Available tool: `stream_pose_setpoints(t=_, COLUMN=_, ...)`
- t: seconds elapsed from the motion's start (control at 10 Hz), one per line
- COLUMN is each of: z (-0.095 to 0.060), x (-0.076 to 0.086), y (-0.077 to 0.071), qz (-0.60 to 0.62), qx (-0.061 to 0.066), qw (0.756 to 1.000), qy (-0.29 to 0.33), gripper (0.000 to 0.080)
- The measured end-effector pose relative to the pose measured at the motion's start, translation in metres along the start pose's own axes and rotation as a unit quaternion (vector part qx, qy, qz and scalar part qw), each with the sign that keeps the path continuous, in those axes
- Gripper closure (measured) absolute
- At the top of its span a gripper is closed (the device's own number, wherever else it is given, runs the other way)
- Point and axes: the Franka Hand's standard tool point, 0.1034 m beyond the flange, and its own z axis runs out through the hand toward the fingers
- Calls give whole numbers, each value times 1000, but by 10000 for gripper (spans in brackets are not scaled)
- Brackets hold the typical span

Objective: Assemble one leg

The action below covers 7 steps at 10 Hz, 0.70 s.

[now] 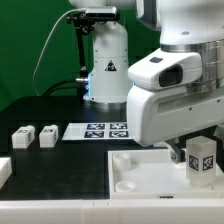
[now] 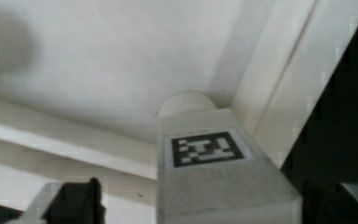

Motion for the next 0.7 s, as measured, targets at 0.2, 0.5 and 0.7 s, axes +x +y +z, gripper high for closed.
stream_pose_setpoints(t=0.2, z=0, x=0, y=0, qz=0, qx=0, qw=1000, qy=0, gripper=400)
stream_pose_setpoints(t=0.5, z=0, x=0, y=0, qz=20, qx=1, qw=1000, qy=0, gripper=509)
stream_pose_setpoints(t=0.7, z=0, x=1, y=-2, qz=109, qx=2, qw=994, qy=1, gripper=509)
